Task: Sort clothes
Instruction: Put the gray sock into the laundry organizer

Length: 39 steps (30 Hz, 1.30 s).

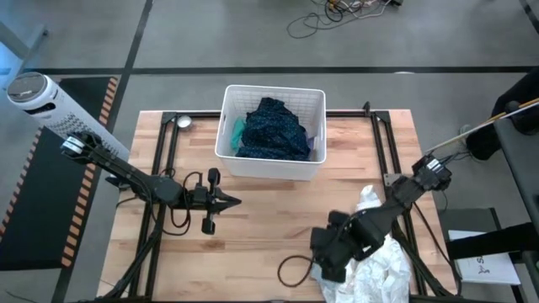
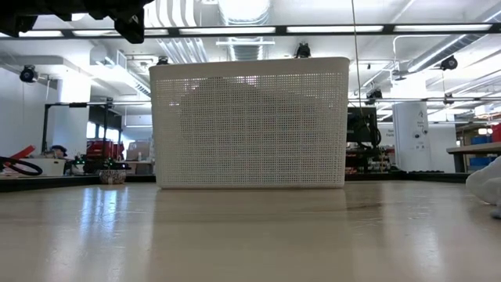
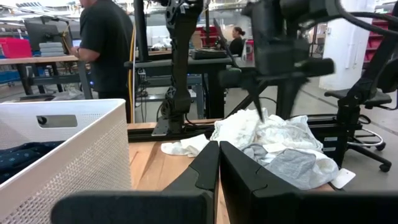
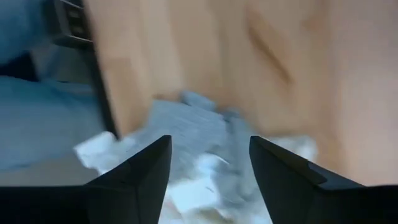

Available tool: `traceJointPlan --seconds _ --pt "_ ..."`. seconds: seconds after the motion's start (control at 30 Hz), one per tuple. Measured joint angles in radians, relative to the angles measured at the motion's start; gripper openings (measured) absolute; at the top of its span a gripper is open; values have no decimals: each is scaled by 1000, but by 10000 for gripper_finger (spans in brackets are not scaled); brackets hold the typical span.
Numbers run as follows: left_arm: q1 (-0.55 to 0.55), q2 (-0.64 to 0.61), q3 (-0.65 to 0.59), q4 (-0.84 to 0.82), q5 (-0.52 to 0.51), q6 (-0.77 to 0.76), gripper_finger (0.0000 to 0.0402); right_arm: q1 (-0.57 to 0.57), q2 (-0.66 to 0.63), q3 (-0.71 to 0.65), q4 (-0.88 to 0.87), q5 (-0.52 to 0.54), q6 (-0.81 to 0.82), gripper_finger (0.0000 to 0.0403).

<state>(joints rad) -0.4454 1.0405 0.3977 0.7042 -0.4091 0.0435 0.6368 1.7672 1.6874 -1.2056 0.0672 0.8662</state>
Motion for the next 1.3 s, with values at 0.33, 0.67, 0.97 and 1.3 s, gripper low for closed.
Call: traceJointPlan --seconds 0.33,0.67,0.97,1.3 --pt "1 0 0 0 0 7 0 36 71 -93 193 -61 -2 249" --pt "2 0 0 28 0 53 0 28 165 -93 176 -151 13 263" --pt "5 0 0 36 0 53 0 13 256 -93 146 -221 -25 249" --pt "7 0 0 36 0 53 0 4 286 -93 140 -258 -132 112"
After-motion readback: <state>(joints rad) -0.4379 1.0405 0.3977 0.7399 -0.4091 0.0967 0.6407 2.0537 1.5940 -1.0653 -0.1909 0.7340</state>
